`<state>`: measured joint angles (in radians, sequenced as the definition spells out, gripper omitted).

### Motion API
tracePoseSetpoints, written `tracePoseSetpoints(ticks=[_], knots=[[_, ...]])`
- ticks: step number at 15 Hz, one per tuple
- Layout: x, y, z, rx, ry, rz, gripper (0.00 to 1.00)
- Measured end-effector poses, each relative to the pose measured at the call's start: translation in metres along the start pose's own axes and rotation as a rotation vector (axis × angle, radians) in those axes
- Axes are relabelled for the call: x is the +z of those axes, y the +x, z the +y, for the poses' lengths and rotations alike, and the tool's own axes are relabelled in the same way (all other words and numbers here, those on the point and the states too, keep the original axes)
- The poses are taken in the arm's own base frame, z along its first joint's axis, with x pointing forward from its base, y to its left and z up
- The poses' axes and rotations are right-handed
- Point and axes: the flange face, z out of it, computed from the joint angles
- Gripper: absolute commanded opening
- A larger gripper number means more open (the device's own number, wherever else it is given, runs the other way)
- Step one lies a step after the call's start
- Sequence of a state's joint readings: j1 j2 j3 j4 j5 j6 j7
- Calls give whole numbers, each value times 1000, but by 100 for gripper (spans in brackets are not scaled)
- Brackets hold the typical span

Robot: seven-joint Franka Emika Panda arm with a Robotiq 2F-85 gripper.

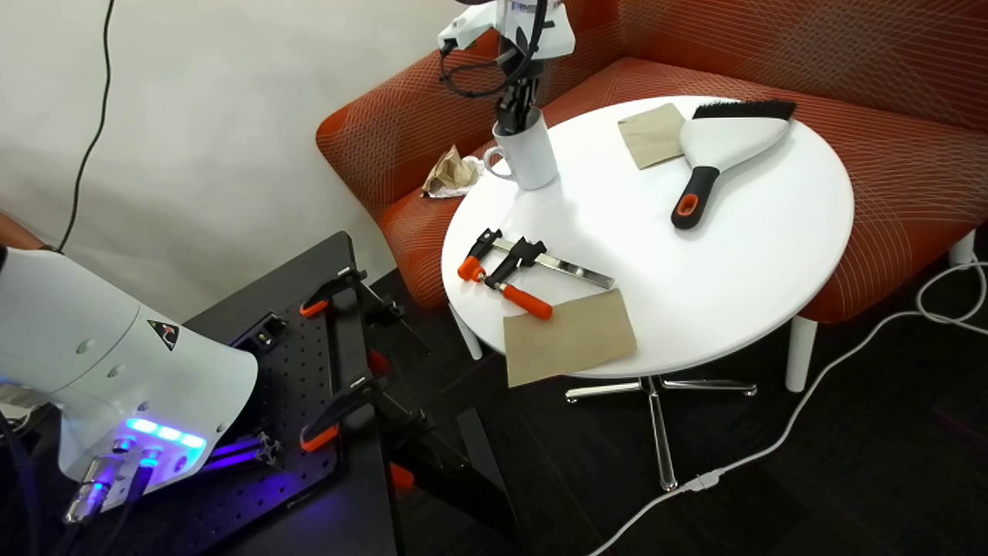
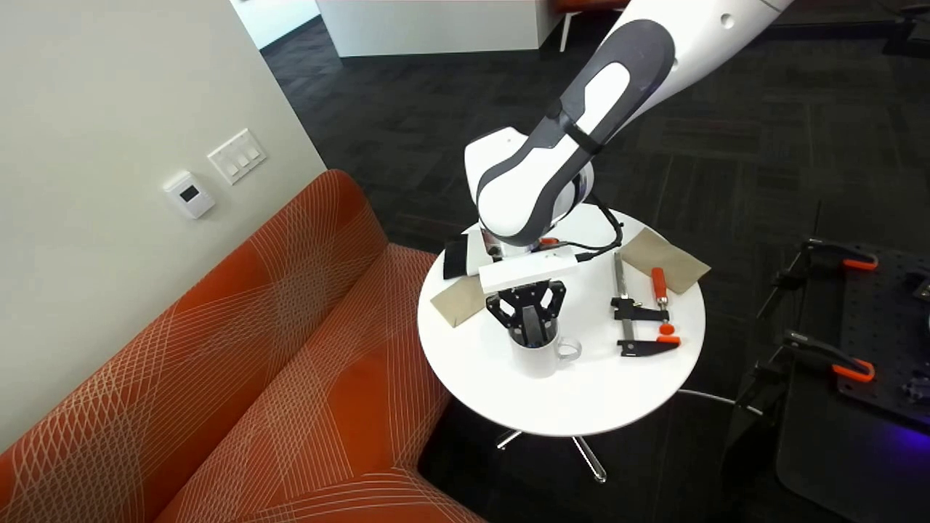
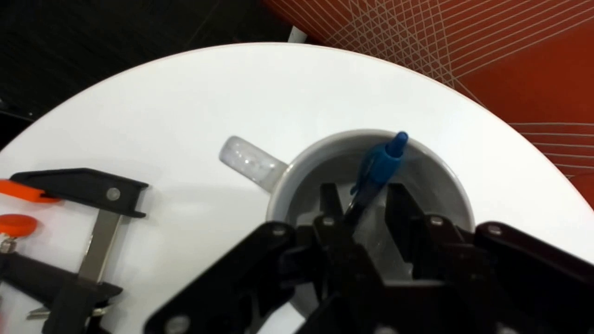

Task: Pick up the pen from the mug cup and put it on the table.

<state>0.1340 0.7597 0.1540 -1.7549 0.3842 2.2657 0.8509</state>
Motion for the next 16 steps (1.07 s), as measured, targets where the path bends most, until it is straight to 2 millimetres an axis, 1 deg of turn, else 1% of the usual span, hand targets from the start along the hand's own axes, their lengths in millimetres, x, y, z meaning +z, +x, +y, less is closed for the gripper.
tracePoseSetpoints(ticks=[4,7,11,12,13,14,15,16], knots=[[3,0,-2,-2,-14,-16,34],[5,0,-3,0,-22,-31,32],[7,0,-5,8,-21,-55,33],[7,0,-6,10,-21,-60,29],[8,0,-6,12,-21,-64,8],[8,0,-6,12,-21,-67,6],[8,0,-7,12,-21,-69,1],[8,0,-7,14,-20,-71,0]])
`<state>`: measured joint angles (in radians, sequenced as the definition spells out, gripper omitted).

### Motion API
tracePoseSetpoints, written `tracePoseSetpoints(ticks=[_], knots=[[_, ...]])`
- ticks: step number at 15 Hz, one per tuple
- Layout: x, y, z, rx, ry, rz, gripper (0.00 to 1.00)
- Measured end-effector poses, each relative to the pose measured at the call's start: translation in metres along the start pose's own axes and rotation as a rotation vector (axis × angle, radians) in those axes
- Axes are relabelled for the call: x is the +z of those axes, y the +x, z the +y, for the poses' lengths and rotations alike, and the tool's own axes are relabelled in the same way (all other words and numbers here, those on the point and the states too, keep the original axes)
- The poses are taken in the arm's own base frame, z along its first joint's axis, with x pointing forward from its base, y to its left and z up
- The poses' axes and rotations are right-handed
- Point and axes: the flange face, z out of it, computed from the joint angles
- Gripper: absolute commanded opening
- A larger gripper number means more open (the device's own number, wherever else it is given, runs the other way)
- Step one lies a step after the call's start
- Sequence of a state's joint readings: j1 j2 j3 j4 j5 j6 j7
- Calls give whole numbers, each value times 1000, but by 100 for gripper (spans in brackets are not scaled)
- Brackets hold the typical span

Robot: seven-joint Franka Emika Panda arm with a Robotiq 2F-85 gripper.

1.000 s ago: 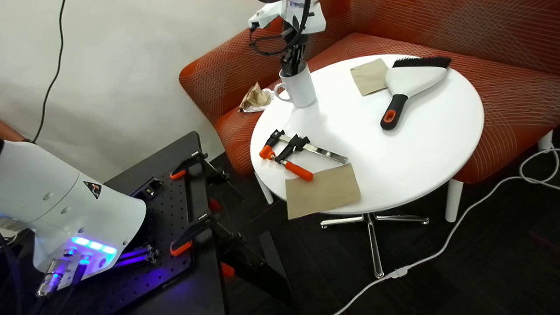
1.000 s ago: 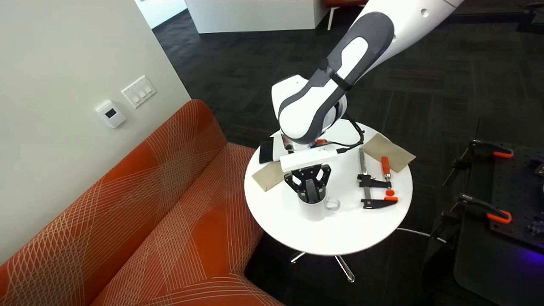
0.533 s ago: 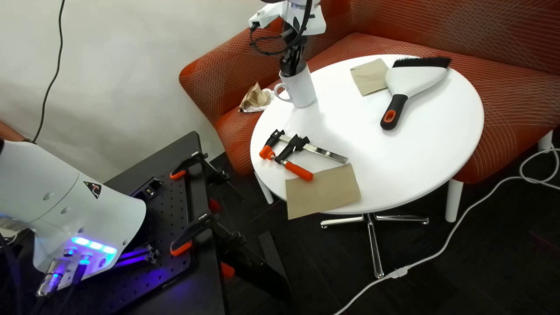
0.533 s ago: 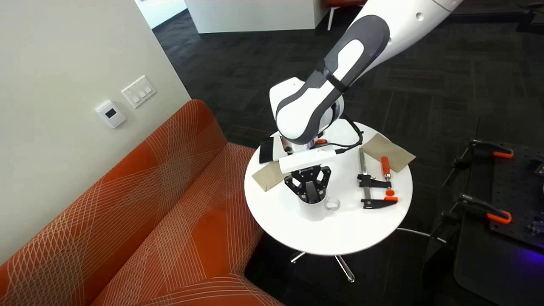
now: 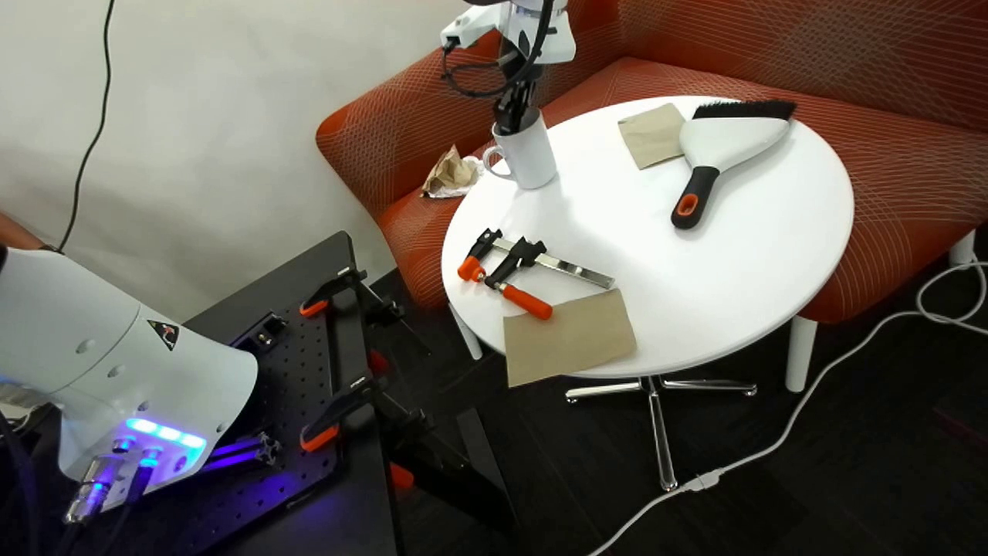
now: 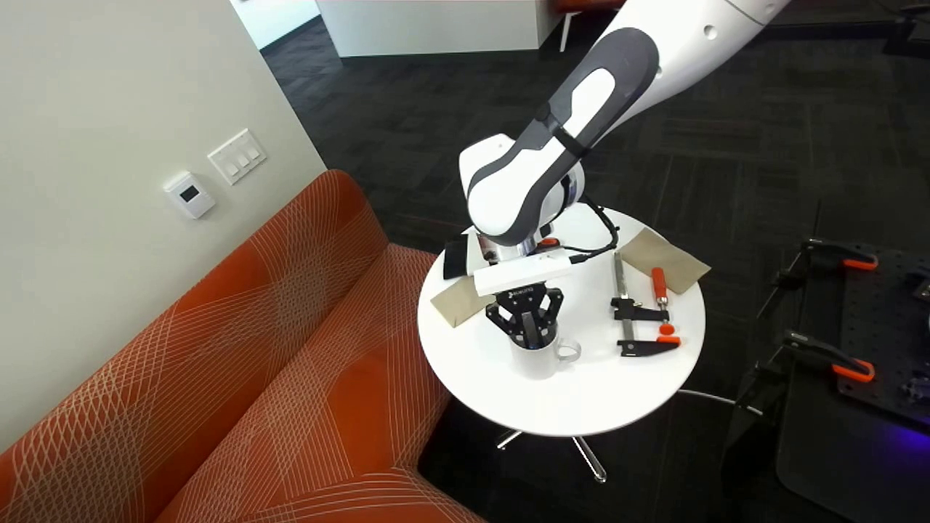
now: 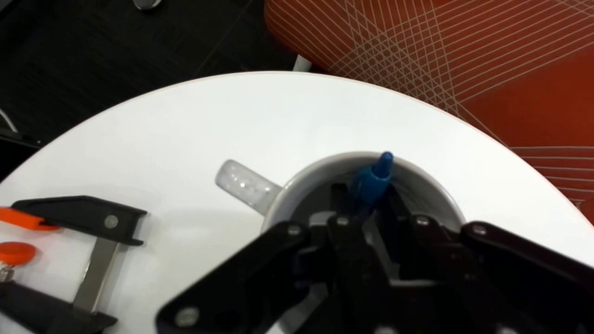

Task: Pick up the pen from the mug cup and put it on the table.

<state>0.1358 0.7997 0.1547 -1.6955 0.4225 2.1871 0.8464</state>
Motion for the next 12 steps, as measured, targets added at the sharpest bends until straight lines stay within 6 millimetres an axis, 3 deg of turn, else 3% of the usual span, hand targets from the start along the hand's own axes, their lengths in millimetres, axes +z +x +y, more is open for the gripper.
tracePoseSetpoints(ticks=[7,12], knots=[[-9,0,-3,4,18,2,3],[-40,-21,-3,-15,16,-2,3]])
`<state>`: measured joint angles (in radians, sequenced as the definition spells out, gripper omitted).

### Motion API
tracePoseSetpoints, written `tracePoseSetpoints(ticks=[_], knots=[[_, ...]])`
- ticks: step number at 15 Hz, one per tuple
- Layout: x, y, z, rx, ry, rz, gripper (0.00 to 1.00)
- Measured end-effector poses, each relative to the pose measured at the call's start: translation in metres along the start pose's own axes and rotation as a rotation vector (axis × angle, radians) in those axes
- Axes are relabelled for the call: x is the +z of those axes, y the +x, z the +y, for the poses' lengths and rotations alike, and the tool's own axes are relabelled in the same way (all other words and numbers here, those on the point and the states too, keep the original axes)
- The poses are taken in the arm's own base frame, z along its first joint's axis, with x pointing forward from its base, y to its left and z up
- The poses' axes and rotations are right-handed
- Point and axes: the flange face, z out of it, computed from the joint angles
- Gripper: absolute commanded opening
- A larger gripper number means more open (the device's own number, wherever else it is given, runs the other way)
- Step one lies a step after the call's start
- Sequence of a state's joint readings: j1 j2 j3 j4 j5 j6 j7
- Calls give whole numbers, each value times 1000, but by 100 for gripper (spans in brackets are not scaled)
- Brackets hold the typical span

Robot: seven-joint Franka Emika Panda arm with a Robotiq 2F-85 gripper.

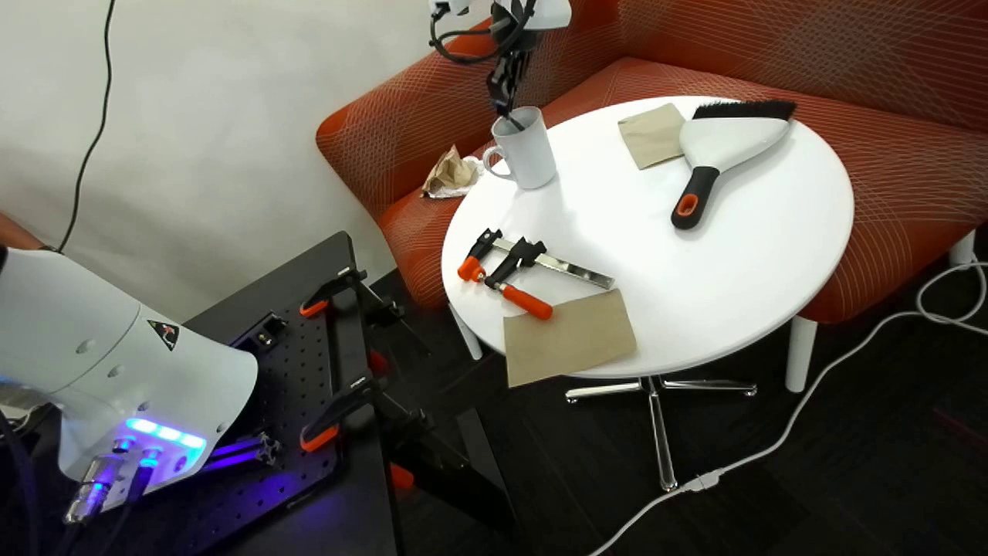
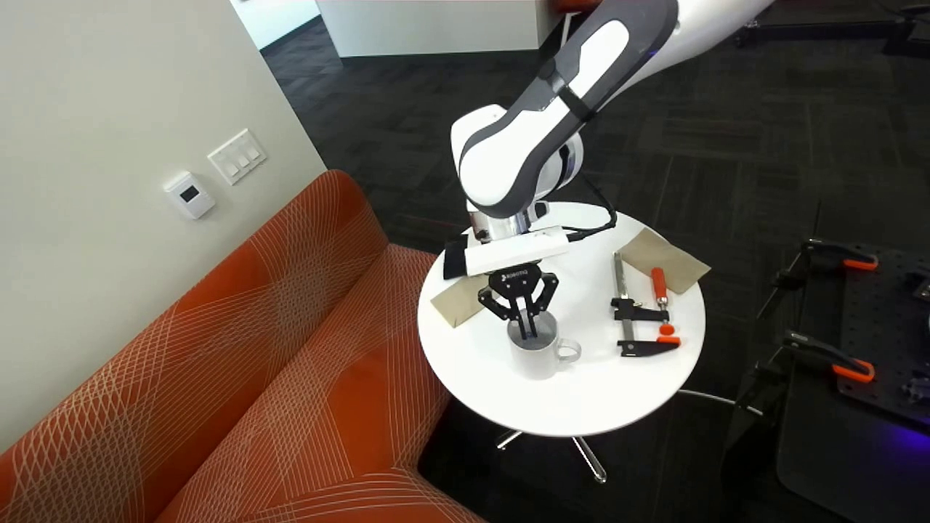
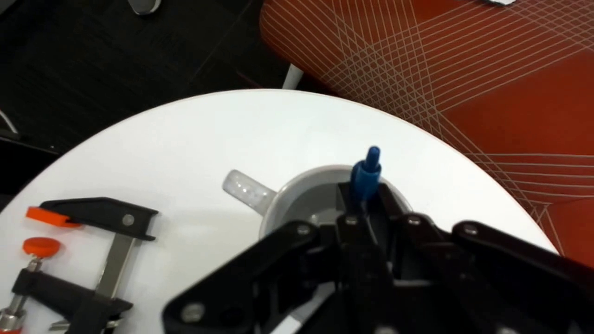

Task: Pick up the pen from the mug cup and put it on the table.

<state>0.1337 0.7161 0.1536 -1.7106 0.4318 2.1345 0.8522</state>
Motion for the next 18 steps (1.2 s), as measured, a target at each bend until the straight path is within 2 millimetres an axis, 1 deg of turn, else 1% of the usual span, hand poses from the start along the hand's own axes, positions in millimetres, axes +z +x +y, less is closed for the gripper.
tracePoseSetpoints(ticks=[3,7,10,12,14,15,16,18], knots=[[-26,-26,7,-20,-22,-13,3],[-62,-68,24,-53,-37,-6,3],[-87,-100,41,-75,-25,26,3],[-104,-117,54,-66,-14,52,3],[-118,-121,68,-36,0,82,3],[-124,-118,73,-20,11,102,3],[-130,-110,78,-2,26,128,3],[-139,-88,85,25,60,182,3]])
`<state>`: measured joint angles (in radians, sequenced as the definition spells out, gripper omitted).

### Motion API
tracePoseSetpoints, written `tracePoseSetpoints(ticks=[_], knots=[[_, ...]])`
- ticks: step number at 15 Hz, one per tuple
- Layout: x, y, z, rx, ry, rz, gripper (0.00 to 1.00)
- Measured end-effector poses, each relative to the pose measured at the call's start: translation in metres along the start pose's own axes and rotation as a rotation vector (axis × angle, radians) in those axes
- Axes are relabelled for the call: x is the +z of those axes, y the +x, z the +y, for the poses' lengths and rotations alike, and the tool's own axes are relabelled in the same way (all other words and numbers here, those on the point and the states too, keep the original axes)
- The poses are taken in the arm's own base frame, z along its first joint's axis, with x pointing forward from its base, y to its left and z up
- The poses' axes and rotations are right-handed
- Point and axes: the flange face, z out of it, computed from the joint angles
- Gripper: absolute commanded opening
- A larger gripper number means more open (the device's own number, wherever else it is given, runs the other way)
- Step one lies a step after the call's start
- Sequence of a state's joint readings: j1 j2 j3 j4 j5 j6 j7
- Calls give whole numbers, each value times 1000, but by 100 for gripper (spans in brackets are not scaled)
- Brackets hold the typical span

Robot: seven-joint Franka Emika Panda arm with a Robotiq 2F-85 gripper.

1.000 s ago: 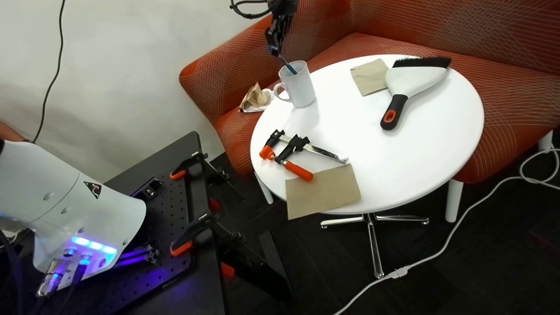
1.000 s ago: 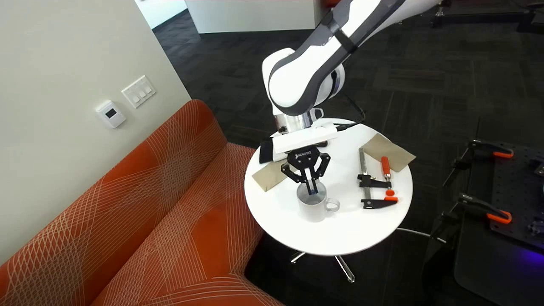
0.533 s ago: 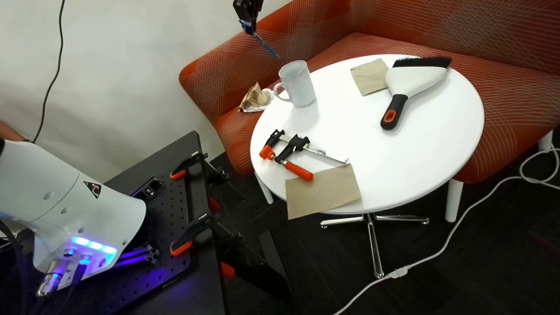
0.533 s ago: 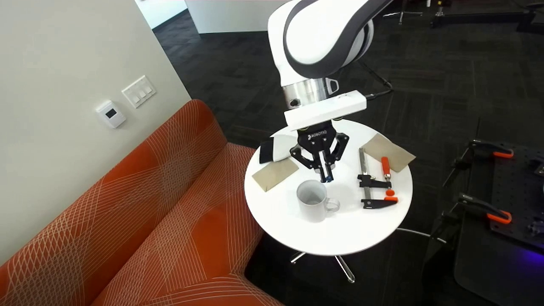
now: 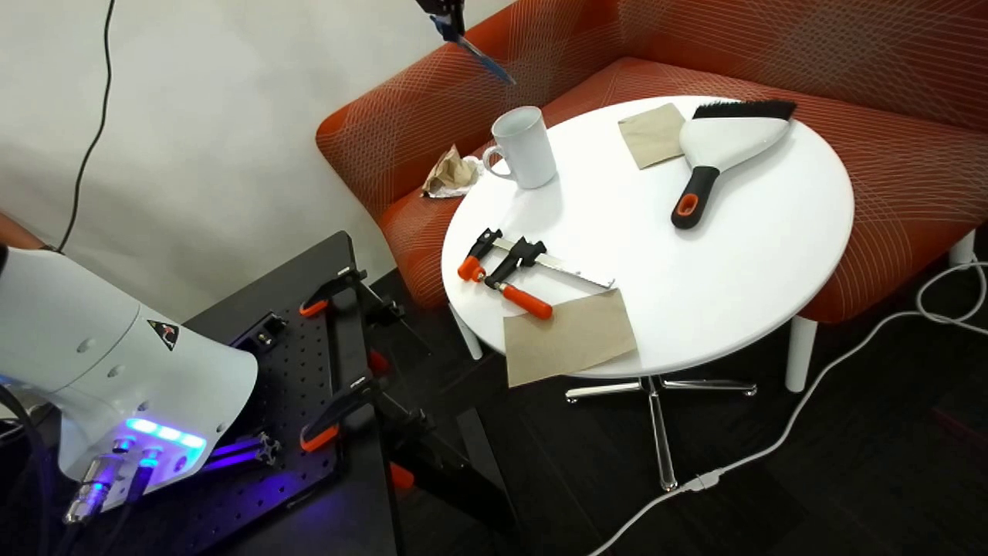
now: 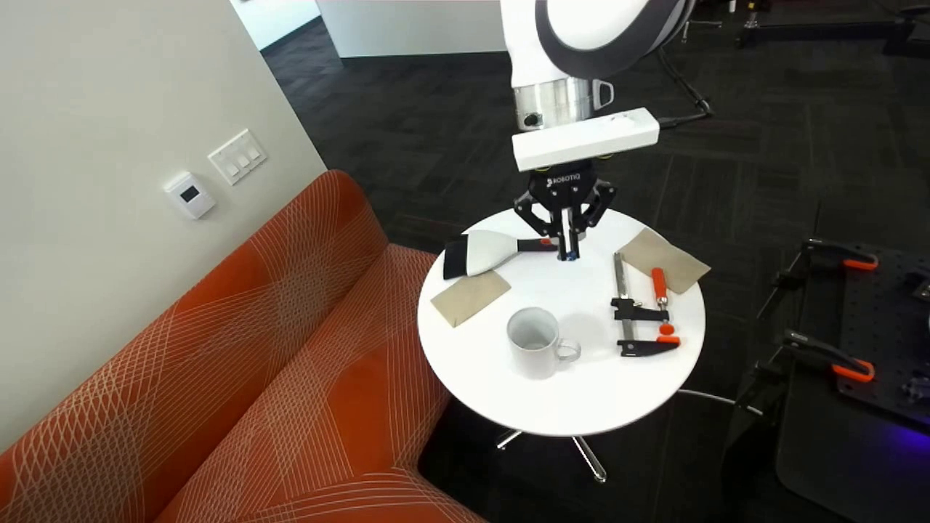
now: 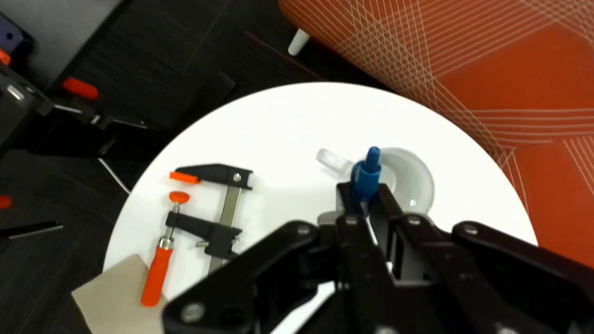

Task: Pick up the pen from the mug cup and put it on the table.

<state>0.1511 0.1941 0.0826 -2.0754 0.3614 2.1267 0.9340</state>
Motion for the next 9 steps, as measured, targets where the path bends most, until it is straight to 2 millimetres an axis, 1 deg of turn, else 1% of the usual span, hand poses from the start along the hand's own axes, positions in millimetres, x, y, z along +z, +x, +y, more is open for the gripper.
tracePoseSetpoints(ticks=[2,4,6,9], knots=[[-1,27,7,27,23,55,3],[4,54,13,48,31,109,3],[14,77,18,74,22,148,3],[38,104,21,118,-1,178,3]])
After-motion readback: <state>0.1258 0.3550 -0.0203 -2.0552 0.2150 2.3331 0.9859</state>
